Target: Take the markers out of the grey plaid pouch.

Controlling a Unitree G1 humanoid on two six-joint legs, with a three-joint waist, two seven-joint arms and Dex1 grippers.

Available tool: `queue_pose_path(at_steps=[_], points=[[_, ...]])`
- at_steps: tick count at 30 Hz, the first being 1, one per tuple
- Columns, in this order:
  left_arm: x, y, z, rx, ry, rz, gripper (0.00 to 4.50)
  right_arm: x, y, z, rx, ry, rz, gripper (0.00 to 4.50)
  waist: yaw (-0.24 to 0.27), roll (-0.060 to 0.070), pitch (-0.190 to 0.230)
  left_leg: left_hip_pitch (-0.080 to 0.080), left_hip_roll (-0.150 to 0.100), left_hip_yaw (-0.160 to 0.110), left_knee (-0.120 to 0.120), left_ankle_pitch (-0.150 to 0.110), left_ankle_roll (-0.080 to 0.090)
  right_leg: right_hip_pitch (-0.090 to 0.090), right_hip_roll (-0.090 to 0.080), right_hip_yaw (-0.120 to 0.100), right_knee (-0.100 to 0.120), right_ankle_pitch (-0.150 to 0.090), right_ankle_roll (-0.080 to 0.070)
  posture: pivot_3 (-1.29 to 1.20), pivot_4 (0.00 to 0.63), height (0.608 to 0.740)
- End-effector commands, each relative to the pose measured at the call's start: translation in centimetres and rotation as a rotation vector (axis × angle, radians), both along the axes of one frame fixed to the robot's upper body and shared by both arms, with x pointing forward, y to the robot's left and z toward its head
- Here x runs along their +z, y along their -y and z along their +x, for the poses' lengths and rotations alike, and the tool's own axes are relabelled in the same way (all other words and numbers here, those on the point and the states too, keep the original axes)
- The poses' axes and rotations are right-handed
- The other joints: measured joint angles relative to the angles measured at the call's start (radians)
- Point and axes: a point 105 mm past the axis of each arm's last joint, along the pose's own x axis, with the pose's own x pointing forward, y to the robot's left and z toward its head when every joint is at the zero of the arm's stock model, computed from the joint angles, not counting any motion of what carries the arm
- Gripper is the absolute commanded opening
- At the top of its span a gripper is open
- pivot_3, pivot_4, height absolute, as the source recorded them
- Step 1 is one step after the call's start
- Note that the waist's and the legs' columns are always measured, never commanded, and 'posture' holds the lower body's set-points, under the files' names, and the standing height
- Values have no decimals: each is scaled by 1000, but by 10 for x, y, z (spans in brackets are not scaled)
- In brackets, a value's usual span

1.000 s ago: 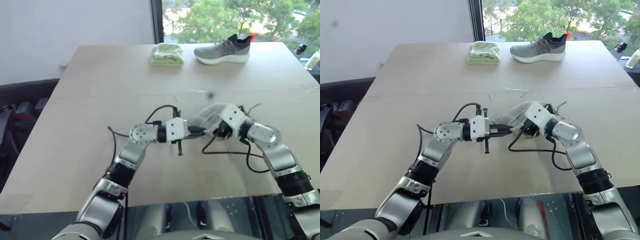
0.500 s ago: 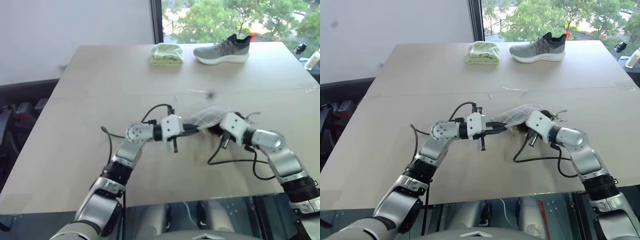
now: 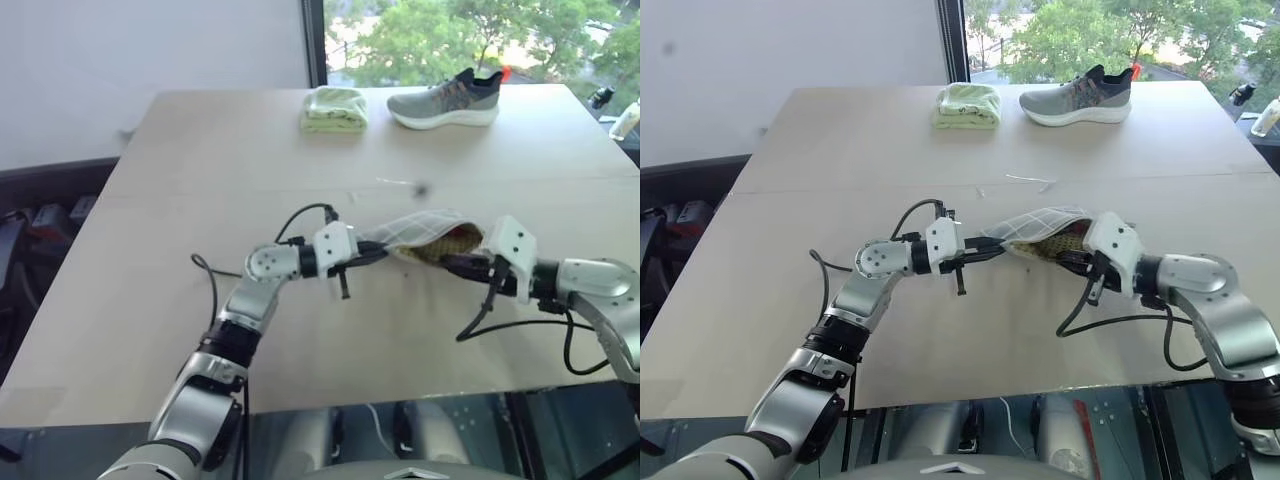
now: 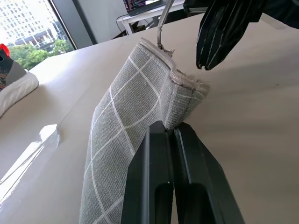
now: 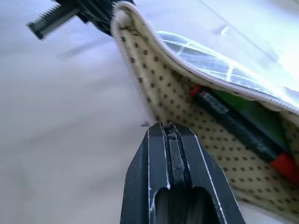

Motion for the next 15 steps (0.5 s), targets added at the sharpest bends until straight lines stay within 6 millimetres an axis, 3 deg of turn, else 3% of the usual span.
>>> queue_pose_path(at_steps=[1, 5, 11, 12, 15], points=[[14, 1, 2, -6, -4, -51, 0, 18, 5, 15, -81, 112, 0, 58, 0, 0, 0, 0, 0, 0, 0, 0, 0, 0, 0, 0, 0, 0, 0, 0, 150, 740], [23, 5, -1, -33, -75, -114, 0, 13, 4, 27, -93, 153, -49, 58, -1, 0, 0, 0, 0, 1, 0, 2, -4, -1, 0, 0, 0, 0, 0, 0, 150, 740], [31, 10, -13, -92, -175, -157, 0, 8, 5, 41, -70, 217, -212, 2708, -1, 0, 0, -2, -1, 1, 0, 2, -4, -1, 1, 1, 0, 0, 0, 0, 150, 740], [31, 11, -13, -91, -181, -160, 0, 5, 6, 42, -47, 226, -266, 2976, -1, 0, 0, -2, -1, 2, 0, 2, -4, -1, 1, 1, 0, 0, 0, 0, 150, 740], [33, 11, -17, -125, -212, -168, 0, 9, 5, 51, -29, 249, -307, 2976, -2, 0, 0, -1, -1, 2, 0, 2, -4, -1, 2, 1, 0, 0, 0, 0, 150, 740]])
